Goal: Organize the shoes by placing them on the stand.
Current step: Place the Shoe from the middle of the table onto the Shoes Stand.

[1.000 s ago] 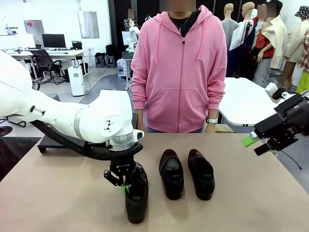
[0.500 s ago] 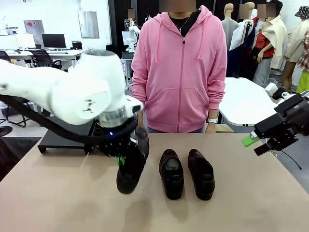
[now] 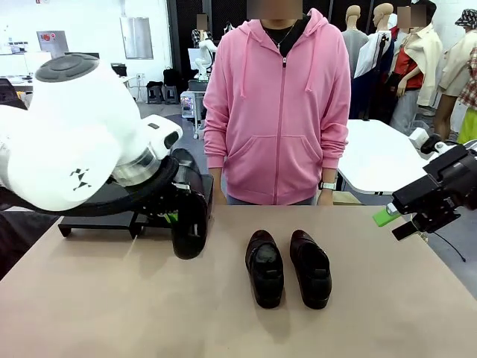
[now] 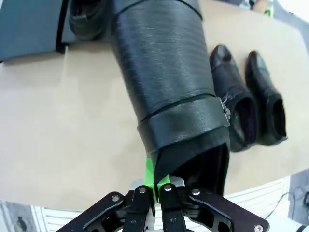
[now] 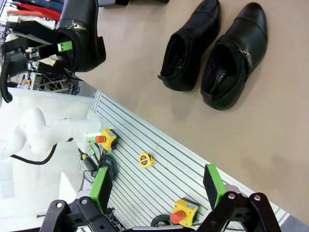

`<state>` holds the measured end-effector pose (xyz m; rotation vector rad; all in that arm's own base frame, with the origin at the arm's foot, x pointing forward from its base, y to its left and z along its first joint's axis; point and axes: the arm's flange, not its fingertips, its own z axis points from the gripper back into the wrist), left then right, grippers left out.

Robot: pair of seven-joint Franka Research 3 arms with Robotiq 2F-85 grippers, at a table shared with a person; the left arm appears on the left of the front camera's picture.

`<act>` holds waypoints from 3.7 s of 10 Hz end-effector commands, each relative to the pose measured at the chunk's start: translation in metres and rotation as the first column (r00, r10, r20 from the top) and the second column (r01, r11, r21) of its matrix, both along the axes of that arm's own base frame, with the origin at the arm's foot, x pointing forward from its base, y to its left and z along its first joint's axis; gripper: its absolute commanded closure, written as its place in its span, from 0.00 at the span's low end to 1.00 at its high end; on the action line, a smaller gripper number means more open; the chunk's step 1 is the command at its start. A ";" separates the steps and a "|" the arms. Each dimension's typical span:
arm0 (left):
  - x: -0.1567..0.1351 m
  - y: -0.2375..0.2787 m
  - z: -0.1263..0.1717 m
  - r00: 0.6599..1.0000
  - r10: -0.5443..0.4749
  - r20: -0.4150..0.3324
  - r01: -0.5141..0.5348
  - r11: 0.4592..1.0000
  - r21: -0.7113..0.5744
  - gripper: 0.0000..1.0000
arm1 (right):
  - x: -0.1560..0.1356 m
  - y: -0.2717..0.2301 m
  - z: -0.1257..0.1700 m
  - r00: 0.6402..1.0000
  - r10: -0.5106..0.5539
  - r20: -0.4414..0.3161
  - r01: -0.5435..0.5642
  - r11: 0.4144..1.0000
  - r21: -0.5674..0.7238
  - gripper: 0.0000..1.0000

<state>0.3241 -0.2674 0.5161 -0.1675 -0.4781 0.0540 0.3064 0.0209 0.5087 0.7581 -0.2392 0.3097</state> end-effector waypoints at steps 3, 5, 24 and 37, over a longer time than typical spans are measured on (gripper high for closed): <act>-0.002 -0.008 -0.005 0.999 -0.021 -0.030 0.021 0.999 0.026 1.00 | -0.001 0.001 0.003 1.000 -0.009 -0.013 0.010 1.000 0.014 0.00; 0.071 0.020 0.012 1.000 -0.007 -0.017 0.007 1.000 0.002 1.00 | -0.001 0.001 0.003 1.000 -0.009 -0.013 0.010 1.000 0.014 0.00; 0.289 0.066 -0.067 0.987 -0.155 0.032 0.156 0.987 -0.035 0.00 | -0.001 0.001 0.003 1.000 -0.009 -0.013 0.010 1.000 0.014 0.00; -0.018 0.208 0.010 0.987 -0.158 -0.020 0.119 0.815 -0.566 0.00 | -0.001 0.001 0.003 1.000 -0.009 -0.013 0.010 1.000 0.014 0.00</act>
